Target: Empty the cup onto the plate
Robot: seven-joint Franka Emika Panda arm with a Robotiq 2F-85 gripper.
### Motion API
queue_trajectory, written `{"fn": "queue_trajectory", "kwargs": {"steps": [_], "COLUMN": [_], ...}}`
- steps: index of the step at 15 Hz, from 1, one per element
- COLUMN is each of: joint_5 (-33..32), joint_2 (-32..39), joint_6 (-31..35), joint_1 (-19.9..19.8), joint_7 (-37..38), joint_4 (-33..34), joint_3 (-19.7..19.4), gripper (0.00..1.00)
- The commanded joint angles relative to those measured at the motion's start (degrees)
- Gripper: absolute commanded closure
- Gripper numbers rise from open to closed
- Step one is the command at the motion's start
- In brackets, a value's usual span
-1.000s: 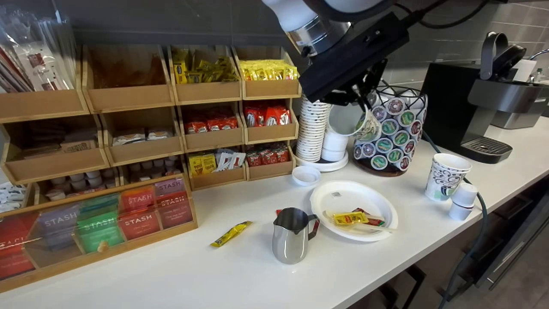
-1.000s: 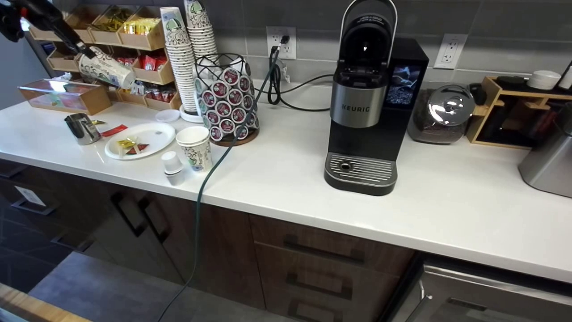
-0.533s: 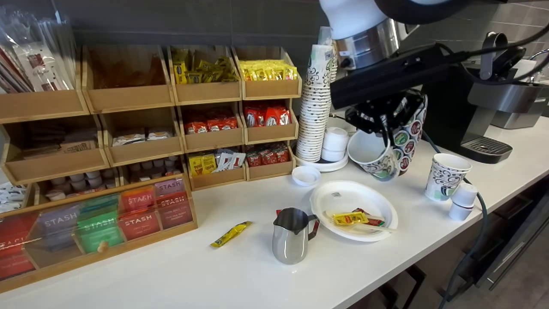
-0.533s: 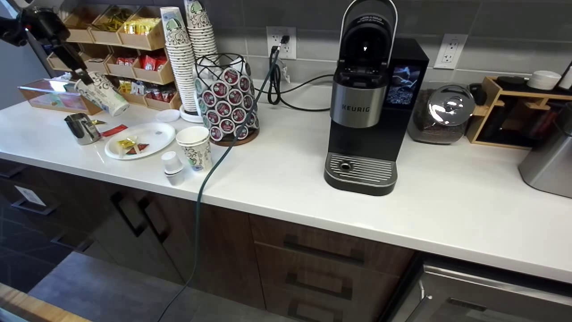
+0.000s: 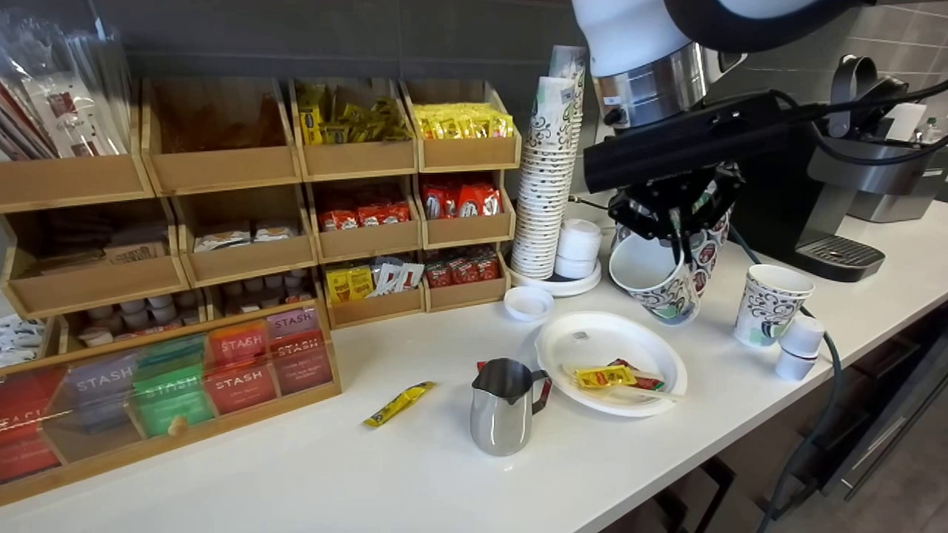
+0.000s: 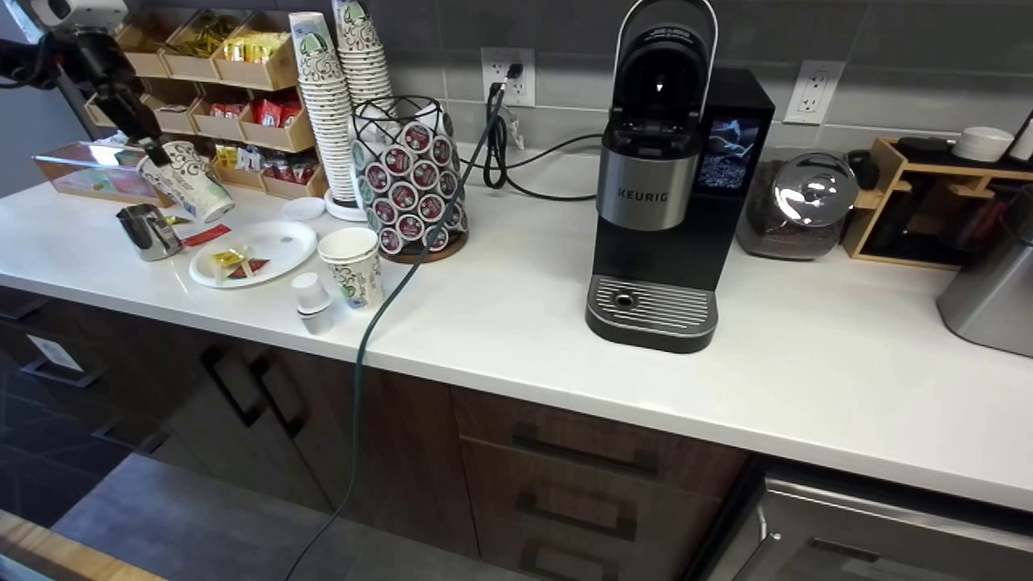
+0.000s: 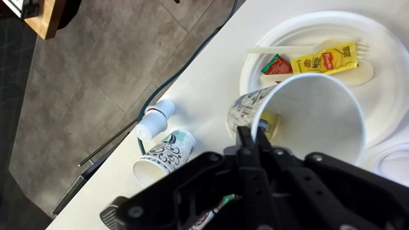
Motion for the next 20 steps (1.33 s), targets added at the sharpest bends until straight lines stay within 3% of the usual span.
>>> {"fn": "queue_trajectory", "kwargs": {"steps": [1,8,9,11,14,18,20], "joint_5": [7.05,17.20,18.73,16.50,17.22,24.39,30.21], "joint_2": [-2.13,-10.60,-11.08,-7.96,-9.59,-9.19,-8.79], "joint_6": [6.85,38.76,40.56,37.40,37.54,36.85,40.05], "joint_1": [-3.38,-10.63,-11.16,-10.76,-11.13,-13.59,-15.06], "joint_7": [-1.89,-9.28,-10.49,-9.18,-9.41,-10.32,-12.15], "joint_4": [-4.55,-24.43,-26.45,-22.02,-24.27,-25.46,-27.03], "joint_3": [-2.62,-8.27,-8.61,-8.89,-8.81,-10.69,-11.81], "gripper": [0.99,0.99,0.99,0.96,0.99,0.99,0.99]}}
